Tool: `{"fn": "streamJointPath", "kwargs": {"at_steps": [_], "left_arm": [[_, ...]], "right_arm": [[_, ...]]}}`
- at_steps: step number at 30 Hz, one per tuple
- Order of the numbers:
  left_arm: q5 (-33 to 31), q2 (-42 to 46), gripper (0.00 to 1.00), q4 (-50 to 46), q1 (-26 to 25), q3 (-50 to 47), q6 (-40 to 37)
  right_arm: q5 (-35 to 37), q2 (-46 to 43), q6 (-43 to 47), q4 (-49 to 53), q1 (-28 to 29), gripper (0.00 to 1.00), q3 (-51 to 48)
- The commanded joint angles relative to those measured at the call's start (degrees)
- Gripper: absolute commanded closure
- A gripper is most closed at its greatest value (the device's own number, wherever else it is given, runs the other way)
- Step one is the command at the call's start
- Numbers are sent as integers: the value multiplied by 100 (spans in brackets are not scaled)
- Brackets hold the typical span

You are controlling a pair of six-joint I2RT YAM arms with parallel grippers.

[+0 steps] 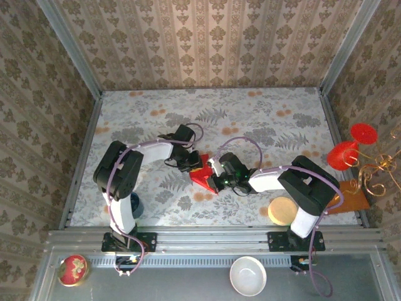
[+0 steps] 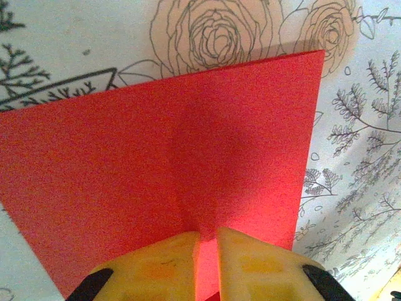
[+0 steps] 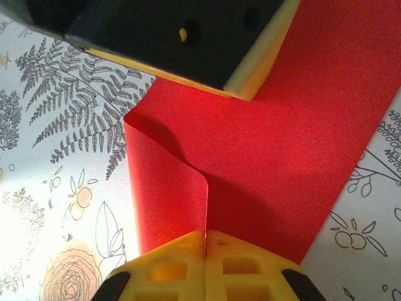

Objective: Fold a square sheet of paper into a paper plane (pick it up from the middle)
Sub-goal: Third fold the triangle at the center of the table.

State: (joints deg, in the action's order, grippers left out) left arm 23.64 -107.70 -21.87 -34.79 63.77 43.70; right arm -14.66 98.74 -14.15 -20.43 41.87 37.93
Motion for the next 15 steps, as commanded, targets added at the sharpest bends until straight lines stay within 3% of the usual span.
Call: {"fn": "streamJointPath", "kwargs": {"at_steps": [1,15], "left_arm": [[-184,-259,85,-325,-11,-6,-63],[-219,-383,88,-490,-19,-18,-209]], "right_arm": [[-73,-20,-70,432,-44,99,91],[-64,-181,-16,452,-91,98,127]]}}
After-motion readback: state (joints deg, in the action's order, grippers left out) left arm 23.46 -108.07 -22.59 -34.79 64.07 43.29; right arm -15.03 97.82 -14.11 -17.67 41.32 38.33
